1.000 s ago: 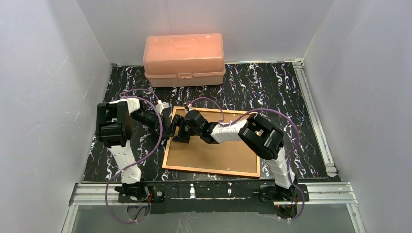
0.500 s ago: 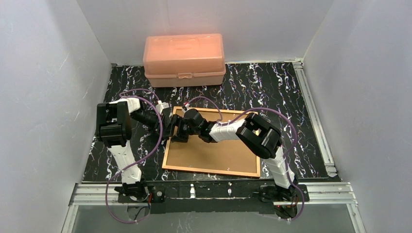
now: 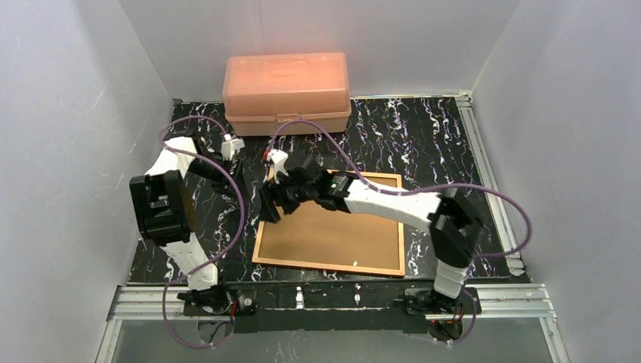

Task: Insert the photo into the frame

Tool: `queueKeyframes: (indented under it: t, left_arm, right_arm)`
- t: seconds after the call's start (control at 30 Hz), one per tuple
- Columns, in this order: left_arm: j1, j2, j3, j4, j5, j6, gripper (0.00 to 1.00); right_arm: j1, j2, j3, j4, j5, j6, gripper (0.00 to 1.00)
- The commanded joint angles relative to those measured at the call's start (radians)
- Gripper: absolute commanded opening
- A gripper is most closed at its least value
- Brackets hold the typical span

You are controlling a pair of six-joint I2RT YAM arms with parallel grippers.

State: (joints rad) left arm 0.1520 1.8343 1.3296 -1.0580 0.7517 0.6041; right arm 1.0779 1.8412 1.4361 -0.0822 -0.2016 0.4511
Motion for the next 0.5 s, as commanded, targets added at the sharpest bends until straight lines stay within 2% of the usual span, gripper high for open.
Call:
queueKeyframes:
  t: [0.0, 0.03, 0.07, 0.2, 0.47]
  left_arm:
    - [0.036, -0.125, 0.062, -0.156, -0.008, 0.043, 0.69]
    - [0.044, -0.143, 0.071, -0.177, -0.007, 0.049, 0.95]
    - [0.051, -0.162, 0.079, -0.198, -0.004, 0.057, 0.98]
    - [0.074, -0.239, 0.108, -0.238, -0.004, 0.049, 0.98]
    - [0.077, -0.388, 0.151, -0.253, -0.049, 0.033, 0.99]
  right_arm:
    - [0.036, -0.184, -0.142, -0.363, -0.007, -0.391, 0.81]
    - [0.041, -0.228, -0.197, -0.369, 0.002, -0.412, 0.80]
    - [0.050, -0.276, -0.245, -0.367, 0.006, -0.427, 0.80]
    - [0.091, -0.386, -0.401, -0.318, 0.001, -0.447, 0.78]
    - [0.185, -0.308, -0.452, -0.277, 0.037, -0.487, 0.74]
